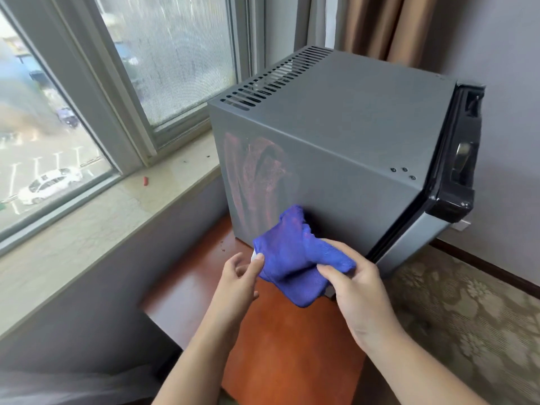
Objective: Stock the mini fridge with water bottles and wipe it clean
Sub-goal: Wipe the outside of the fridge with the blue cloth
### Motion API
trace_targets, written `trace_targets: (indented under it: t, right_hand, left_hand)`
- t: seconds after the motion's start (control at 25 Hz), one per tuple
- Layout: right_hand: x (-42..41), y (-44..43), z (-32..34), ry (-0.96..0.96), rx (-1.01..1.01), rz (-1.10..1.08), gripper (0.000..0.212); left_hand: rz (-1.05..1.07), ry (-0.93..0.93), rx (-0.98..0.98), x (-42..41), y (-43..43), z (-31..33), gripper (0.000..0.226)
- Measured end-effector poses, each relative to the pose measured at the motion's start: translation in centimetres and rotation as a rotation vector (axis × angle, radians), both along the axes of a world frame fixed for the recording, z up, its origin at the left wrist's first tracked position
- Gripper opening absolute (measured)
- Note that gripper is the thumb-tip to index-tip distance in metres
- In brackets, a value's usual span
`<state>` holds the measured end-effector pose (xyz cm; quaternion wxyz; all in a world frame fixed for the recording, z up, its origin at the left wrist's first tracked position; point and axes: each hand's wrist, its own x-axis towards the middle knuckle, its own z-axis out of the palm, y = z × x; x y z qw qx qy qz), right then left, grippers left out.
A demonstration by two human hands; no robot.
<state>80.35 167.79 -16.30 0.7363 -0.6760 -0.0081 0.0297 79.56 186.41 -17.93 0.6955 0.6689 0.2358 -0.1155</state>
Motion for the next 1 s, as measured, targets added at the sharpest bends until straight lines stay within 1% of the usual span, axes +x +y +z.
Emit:
trace_targets:
  t: [0.08,0.12,0.2,0.24,0.28,0.36,0.44,0.48,0.56,0.68,0.76,0.8,0.88,0.96,1.0]
  right_hand:
    - [-0.2,0.3,0.0,-0.216,-0.243,0.063,0.042]
    - [-0.3,0.4,-0.2,-0.319,-0.385,0.104,0.047]
    - [-0.6,0.5,-0.7,-0.46,-0.607,0.179,0.056]
    - [-0.7,0.6,-0.9,-0.492,-0.661,0.201,0.059]
    - [-0.8,0.7,-0.9,-0.499,-0.695,0.22,0.059]
    - [-0.6,0.7,-0.7,-0.444,-0.745,0.267,0.063]
    - [-0.6,0.6,0.3,-0.365,-0.778,0.353,0.069]
    - [-0.4,0.5,1.3,-0.369,-0.777,0.377,0.069]
    - [0.1,0.2,4.5,-0.467,-0.741,0.303,0.059]
    - [2.1,0.0,9.6,-0.685,-0.745,0.052,0.038]
    - [4.3,0.4,11.7,-0.768,-0.818,-0.029,0.033]
    - [5.5,0.7,12.3,-0.786,-0.859,-0.041,0.033]
    - [7.8,1.3,12.9,-0.806,-0.946,-0.032,0.035]
    - [9.5,1.6,13.1,-0.805,-1.014,-0.012,0.038]
    - [10.1,1.6,13.3,-0.783,-1.028,-0.002,0.039]
  left_hand:
    - [0.005,-0.036,-0.316,-0.4,-0.8,1.2,0.064]
    - [-0.027,-0.017,-0.446,-0.5,-1.1,2.0,0.06]
    - [-0.09,-0.024,-0.598,-0.7,-1.6,3.5,0.061]
    - [-0.091,-0.029,-0.628,-0.6,-1.8,3.6,0.063]
    - [-0.044,-0.029,-0.632,-0.4,-2.0,3.6,0.058]
    - [0.111,-0.027,-0.558,0.4,-2.2,3.3,0.042]
    - [0.207,-0.032,-0.494,1.2,-1.8,2.6,0.033]
    - [0.229,-0.057,-0.444,1.8,-1.4,2.7,0.03]
    - [0.27,-0.183,-0.272,3.0,-0.6,3.6,0.029]
    - [0.318,-0.368,0.042,5.8,0.5,5.6,0.034]
    - [0.332,-0.458,0.161,8.8,0.8,6.2,0.034]
    - [0.331,-0.486,0.213,10.5,0.9,6.5,0.035]
    - [0.322,-0.526,0.289,13.5,0.7,6.5,0.047]
    - [0.344,-0.553,0.339,15.2,0.3,5.9,0.061]
    - [0.357,-0.562,0.339,15.4,-0.3,5.4,0.063]
